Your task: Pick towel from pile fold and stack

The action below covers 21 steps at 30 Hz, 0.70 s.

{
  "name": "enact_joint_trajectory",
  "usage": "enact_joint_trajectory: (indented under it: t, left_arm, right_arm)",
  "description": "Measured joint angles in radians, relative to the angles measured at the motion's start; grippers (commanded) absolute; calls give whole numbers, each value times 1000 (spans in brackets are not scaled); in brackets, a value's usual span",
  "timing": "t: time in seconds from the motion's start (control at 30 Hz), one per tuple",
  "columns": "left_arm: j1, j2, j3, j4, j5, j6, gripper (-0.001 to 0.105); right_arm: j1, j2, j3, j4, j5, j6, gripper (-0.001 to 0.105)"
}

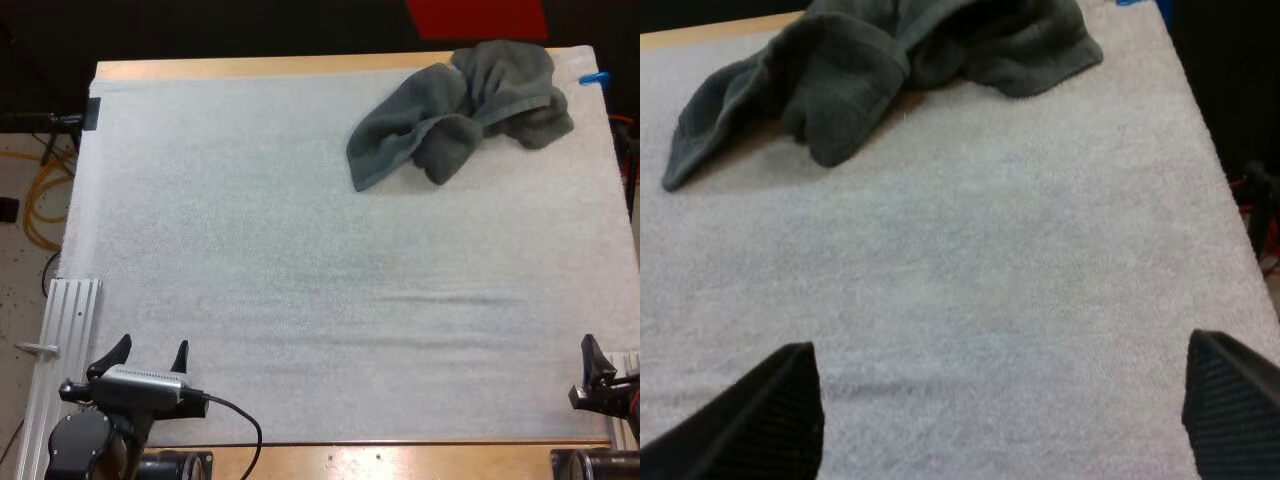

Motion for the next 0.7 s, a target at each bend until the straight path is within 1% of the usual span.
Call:
enact_joint_trajectory:
  t: [0.17, 0.3, 0.4, 0.57, 0.63, 0.7]
  left_arm:
    - [0, 0, -3, -68, 81, 0, 64]
    - [-27, 22, -40, -121, 118, 0, 64]
    - [-81, 116, -92, -169, 136, 0, 64]
    - [-179, 300, -192, -234, 141, 7, 64]
    - [-211, 374, -232, -243, 161, 7, 64]
    - [-238, 443, -266, -252, 200, 13, 64]
  right_arm:
    - [0, 1, -6, -34, 0, 5, 71]
    - [0, 69, -62, -39, -19, 8, 71]
    - [0, 158, -118, -58, -69, 8, 71]
    - [0, 337, -222, -110, -198, 8, 71]
    - [0, 417, -259, -140, -258, 8, 71]
    - [0, 494, -297, -176, -311, 9, 71]
